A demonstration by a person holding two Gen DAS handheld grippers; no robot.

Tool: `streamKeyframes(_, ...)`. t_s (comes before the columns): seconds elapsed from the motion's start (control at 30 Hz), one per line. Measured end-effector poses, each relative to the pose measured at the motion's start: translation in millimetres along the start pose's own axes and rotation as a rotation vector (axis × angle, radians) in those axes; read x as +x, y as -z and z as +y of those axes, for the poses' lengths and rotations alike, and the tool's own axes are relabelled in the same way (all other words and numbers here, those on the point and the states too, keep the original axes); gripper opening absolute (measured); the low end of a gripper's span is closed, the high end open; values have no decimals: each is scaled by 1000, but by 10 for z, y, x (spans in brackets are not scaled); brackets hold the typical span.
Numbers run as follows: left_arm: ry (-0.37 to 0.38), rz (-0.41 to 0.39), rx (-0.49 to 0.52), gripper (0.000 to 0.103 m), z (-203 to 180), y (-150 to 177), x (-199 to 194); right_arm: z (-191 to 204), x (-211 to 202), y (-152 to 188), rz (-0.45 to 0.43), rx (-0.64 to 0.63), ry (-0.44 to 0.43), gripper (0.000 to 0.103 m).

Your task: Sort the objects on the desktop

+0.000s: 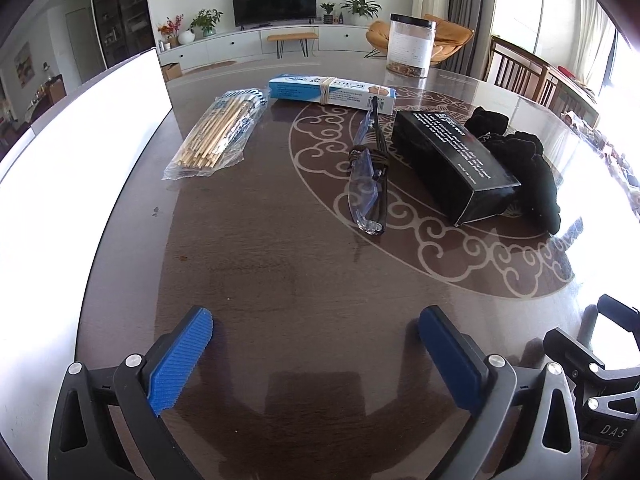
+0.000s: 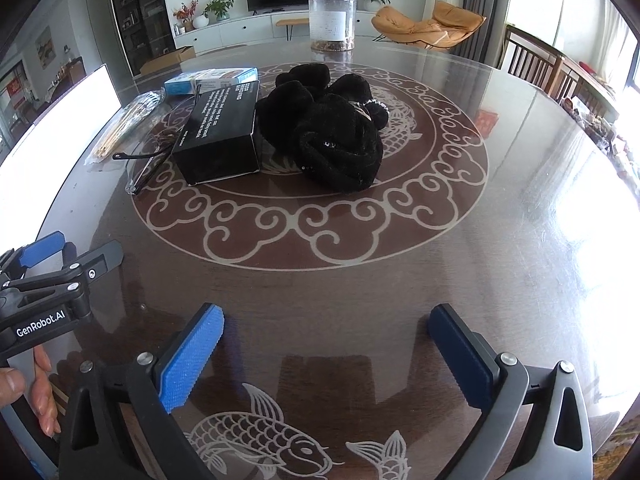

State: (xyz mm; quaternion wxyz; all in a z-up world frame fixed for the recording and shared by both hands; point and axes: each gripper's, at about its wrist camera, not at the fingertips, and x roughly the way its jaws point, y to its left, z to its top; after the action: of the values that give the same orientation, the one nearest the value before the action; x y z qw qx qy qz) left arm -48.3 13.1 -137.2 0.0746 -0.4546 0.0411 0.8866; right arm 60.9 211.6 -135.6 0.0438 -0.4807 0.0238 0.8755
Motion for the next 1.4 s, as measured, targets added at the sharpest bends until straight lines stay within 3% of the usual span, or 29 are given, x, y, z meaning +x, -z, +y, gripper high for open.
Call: streamKeyframes(1.4, 1, 0, 0, 103, 0, 3, -2, 27, 23, 5, -28, 4, 5, 103)
